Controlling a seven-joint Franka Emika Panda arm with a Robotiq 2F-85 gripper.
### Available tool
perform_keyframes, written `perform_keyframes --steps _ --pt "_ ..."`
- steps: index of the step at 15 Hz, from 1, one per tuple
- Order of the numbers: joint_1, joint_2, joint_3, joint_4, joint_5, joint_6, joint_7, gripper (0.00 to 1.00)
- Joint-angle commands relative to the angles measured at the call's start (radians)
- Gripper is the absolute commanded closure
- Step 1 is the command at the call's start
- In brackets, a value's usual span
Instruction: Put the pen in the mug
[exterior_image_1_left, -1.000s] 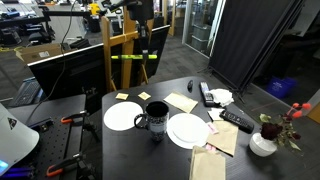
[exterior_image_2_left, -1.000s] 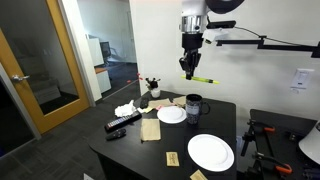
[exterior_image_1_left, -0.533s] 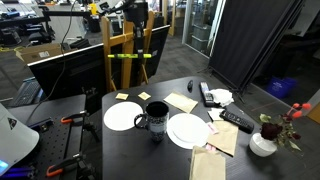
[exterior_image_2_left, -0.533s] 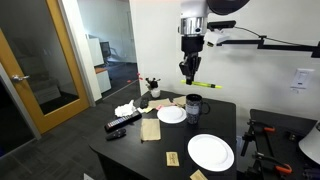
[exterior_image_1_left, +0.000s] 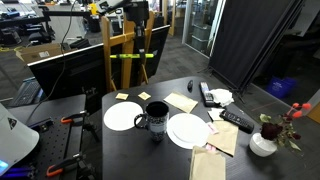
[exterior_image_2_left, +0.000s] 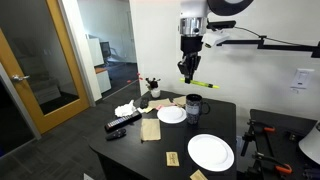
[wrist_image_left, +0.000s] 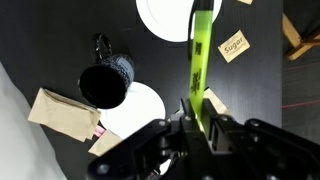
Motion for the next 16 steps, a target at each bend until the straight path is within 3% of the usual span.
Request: perform_keyframes --steps 1,7,16 --pt "-0.017 -0.021 0.029 -0.016 -0.105 0.044 0.162 0.97" --pt "-0.029 -0.032 0.058 -0.02 -0.337 0.051 0.454 0.97" --pt "-0.015 -0.026 0.09 -0.015 -0.81 0.002 0.969 0.97"
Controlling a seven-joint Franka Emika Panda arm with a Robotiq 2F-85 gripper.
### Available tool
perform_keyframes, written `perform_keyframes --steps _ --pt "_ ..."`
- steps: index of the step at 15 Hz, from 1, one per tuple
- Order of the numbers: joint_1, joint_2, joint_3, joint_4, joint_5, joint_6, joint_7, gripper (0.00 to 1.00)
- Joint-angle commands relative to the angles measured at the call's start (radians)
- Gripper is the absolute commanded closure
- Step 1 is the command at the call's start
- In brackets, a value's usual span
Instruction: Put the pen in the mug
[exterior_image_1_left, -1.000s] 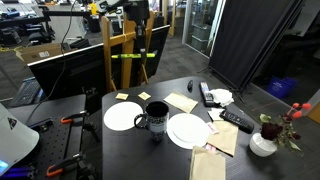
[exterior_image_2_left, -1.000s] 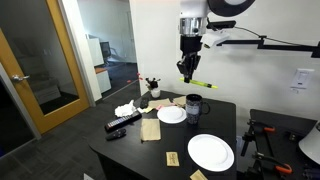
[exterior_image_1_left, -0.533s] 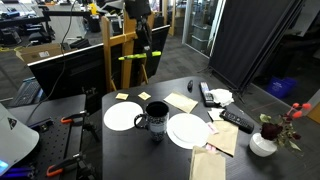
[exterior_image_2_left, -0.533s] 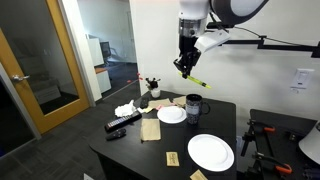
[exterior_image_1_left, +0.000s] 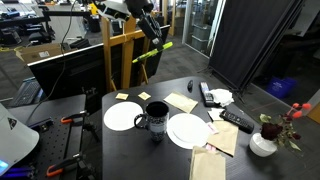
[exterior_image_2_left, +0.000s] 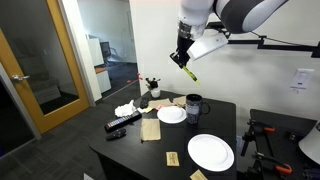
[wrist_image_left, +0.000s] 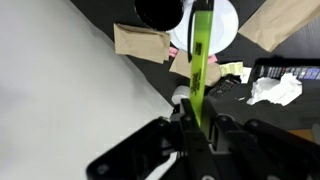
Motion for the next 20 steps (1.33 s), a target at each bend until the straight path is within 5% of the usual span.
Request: perform_keyframes --steps 1,6,20 --pt "-0.002 -0.017 0.021 -0.013 -0.157 -0.038 0.199 0.97" --pt "0.02 -0.008 0.027 -0.012 -0.317 -0.131 0.462 0.97" --pt "0.107 0.024 0.056 -0.032 -0.447 -0.499 0.895 0.97"
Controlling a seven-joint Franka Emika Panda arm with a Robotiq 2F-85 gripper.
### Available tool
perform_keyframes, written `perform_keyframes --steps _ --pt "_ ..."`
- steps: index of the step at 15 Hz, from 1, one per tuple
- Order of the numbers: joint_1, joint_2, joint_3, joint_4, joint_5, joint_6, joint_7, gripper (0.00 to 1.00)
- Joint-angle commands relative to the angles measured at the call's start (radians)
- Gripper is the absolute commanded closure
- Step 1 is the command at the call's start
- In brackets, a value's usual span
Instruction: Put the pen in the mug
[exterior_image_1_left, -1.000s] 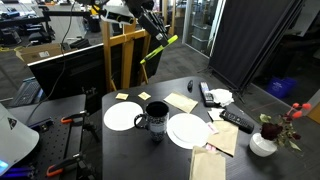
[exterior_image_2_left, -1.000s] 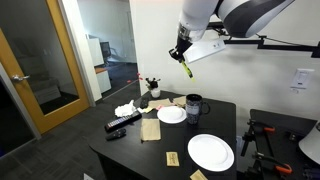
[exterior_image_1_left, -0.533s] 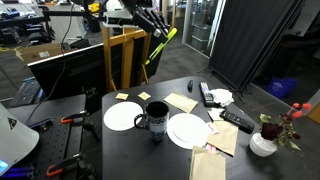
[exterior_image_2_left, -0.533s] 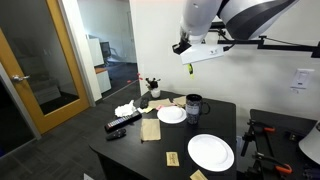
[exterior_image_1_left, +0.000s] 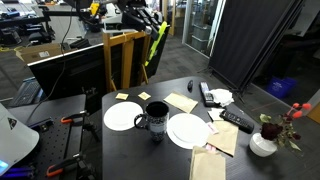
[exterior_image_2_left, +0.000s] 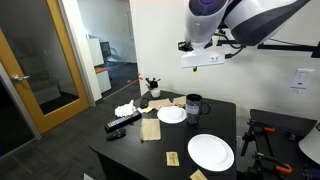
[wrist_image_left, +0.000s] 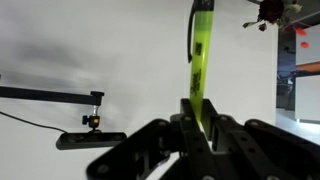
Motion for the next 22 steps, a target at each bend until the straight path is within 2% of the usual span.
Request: perform_keyframes --steps 1,6,14,15,22 --pt "0.026 0.019 0.01 -0.007 -0.035 -0.095 0.103 0.97" --pt "0.054 0.046 0.013 -0.02 -0.015 -0.156 0.17 0.97" --pt "0.061 0.097 0.005 -0.051 0.002 -0.154 0.185 0.97" --pt "0.058 0.089 0.0 -0.043 -0.008 -0.13 0.17 0.86" --pt "0.058 0.103 0.0 -0.049 -0.007 -0.129 0.17 0.86"
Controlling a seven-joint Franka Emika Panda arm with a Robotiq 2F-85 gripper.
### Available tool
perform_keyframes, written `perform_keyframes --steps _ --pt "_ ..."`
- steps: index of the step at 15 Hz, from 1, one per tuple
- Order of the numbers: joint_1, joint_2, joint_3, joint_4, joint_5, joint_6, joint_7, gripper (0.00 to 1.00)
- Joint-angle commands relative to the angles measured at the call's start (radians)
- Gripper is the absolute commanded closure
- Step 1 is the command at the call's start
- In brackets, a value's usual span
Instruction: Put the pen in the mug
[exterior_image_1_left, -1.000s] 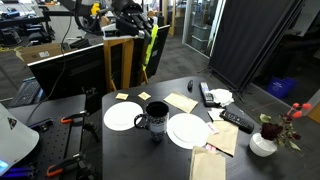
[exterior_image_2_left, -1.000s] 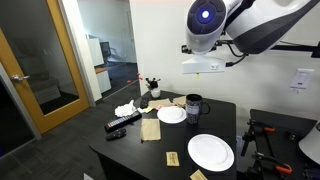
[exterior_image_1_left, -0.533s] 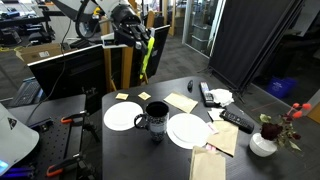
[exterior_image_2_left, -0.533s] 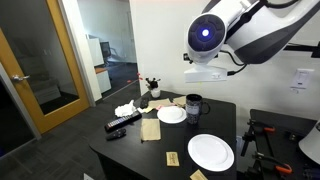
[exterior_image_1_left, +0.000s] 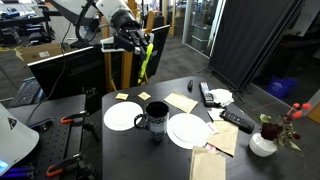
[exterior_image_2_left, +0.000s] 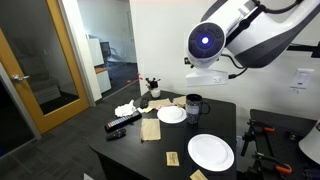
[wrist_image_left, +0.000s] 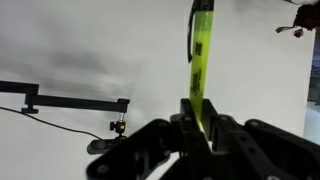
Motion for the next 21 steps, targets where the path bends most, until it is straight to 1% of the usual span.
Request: perform_keyframes --steps 1,8,13,21 --pt "0.014 0.008 0.0 0.002 0.0 -0.021 0.031 0.97" --pt "0.054 0.039 0.033 0.003 -0.02 -0.117 0.184 0.97" --pt "0.059 0.052 0.031 -0.004 -0.035 -0.178 0.241 0.97" --pt "0.036 0.106 -0.001 -0.017 -0.144 -0.12 0.304 0.97"
